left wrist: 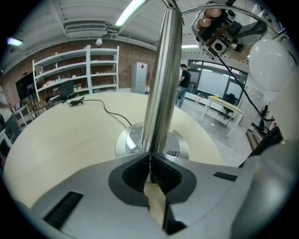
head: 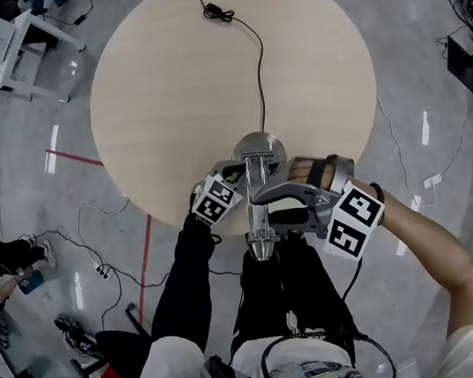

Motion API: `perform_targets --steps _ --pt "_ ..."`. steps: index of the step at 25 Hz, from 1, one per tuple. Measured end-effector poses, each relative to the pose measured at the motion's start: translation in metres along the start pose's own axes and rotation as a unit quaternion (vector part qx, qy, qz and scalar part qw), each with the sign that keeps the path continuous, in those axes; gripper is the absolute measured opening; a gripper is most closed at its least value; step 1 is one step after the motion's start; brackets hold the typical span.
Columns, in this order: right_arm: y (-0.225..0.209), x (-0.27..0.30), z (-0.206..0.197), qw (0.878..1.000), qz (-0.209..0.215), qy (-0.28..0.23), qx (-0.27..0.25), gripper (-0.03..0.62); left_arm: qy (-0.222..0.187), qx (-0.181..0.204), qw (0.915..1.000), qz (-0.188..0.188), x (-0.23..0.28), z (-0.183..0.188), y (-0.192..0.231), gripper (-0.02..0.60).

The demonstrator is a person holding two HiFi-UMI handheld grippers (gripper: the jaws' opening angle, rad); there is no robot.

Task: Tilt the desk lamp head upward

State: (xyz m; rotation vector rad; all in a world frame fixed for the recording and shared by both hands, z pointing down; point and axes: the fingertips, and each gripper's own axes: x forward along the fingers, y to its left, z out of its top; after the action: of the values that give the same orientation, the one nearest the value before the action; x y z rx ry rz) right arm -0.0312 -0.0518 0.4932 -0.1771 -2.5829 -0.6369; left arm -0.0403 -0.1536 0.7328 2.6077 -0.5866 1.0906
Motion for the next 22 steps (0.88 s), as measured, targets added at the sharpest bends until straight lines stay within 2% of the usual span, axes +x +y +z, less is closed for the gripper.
perform_targets --steps 10,22 --pt "-0.017 -0.013 0.009 0.993 0.019 -0.066 0.091 0.181 0.004 0.001 1.0 -0.001 0.003 0.0 0.001 0.002" --pt "-0.046 -0.028 0.02 0.968 0.034 -0.161 0.192 0.183 0.004 -0.002 1.0 0.001 0.003 -0.002 0.001 0.003"
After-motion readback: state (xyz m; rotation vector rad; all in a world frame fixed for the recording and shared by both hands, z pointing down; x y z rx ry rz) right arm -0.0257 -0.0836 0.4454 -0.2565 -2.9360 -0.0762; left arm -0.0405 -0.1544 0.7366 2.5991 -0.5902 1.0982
